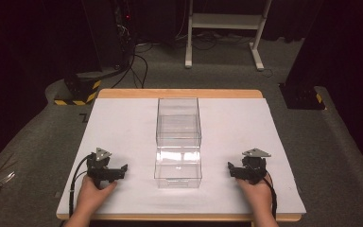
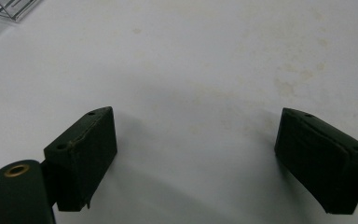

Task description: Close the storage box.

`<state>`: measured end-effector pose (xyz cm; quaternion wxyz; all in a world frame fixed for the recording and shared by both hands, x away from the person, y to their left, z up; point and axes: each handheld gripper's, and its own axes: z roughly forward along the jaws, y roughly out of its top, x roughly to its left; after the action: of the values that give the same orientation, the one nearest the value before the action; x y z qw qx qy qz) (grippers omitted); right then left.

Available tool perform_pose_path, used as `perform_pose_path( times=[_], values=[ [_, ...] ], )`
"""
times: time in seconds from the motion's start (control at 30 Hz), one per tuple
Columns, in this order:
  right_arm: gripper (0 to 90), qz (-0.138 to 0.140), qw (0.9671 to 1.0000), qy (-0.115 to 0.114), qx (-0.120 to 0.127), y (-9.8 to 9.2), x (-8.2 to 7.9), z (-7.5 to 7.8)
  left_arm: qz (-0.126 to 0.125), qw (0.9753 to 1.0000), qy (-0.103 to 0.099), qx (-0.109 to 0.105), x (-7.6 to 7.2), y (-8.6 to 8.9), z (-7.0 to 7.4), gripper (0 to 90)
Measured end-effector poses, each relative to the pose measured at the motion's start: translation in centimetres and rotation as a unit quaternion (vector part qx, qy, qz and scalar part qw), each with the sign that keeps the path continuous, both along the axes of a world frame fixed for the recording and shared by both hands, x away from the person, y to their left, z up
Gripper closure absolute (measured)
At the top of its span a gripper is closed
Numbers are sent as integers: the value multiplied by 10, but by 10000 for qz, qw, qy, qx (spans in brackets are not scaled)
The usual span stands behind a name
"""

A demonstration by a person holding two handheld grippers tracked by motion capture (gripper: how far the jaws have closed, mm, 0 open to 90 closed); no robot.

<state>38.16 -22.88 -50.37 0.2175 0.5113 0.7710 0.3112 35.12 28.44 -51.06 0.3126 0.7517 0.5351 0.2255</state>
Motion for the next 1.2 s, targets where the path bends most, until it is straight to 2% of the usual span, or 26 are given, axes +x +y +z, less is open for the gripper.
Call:
perform_pose_path(
  times=[0.47,1.07,1.2],
  values=[
    [124,-22,10000,-21,-47,1,0,0,20,10000,-41,63,0,-1,0,17],
    [125,2,10000,-4,15,0,0,0,24,10000,-10,17,0,-1,0,16],
    [124,-19,10000,-20,-39,1,0,0,16,10000,-25,47,0,0,0,17]
  ],
)
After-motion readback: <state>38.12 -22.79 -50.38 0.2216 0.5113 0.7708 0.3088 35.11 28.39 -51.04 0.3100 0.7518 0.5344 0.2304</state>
